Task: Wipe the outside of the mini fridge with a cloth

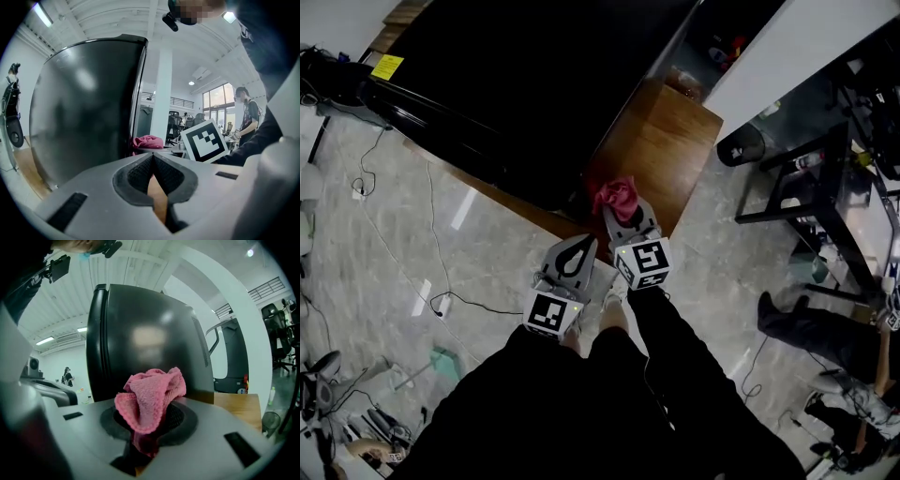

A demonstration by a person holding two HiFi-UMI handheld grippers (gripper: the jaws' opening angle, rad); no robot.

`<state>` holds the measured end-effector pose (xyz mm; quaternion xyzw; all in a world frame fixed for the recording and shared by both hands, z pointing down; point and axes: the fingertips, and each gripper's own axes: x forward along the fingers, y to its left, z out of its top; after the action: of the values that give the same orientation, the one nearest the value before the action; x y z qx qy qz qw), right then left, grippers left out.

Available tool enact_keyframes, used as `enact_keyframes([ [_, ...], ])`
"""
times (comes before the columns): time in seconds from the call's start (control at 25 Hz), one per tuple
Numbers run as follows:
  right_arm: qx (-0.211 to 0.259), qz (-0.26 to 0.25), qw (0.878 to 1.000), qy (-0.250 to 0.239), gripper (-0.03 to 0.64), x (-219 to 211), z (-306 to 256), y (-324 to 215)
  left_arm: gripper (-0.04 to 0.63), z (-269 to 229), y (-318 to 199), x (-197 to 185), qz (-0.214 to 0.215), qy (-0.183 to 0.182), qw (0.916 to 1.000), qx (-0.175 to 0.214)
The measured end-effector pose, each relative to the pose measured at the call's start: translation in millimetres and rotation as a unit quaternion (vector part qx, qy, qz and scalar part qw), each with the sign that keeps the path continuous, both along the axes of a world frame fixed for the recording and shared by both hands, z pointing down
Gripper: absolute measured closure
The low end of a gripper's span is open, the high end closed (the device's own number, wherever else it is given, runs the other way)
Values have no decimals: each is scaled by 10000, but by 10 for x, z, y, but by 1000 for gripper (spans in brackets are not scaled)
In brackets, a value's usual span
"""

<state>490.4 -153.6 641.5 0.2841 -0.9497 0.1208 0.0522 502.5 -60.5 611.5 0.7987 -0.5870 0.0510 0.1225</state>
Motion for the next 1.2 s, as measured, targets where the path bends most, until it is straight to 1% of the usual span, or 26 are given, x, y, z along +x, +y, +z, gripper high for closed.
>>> enact_keyframes([
  [0.12, -60, 62, 10000, -42, 525, 31, 43, -217, 589, 51, -139, 36, -46, 58, 10000, -27],
  [0.28, -54, -70, 10000, 3, 525, 39, 78, -418, 589, 59, -328, 144, -70, 127, 9998, -170],
  [0.56, -90, -287, 9995, 40, 525, 126, 133, -911, 589, -41, -788, 368, -120, 164, 9998, -70],
  [0.84, -14, -291, 9995, 132, 525, 220, 171, -1518, 589, -82, -1227, 512, -238, 166, 9996, -48],
  [1.2, -16, -186, 9995, 259, 525, 311, 258, -2254, 589, -181, -1693, 565, -386, 81, 9992, 69],
])
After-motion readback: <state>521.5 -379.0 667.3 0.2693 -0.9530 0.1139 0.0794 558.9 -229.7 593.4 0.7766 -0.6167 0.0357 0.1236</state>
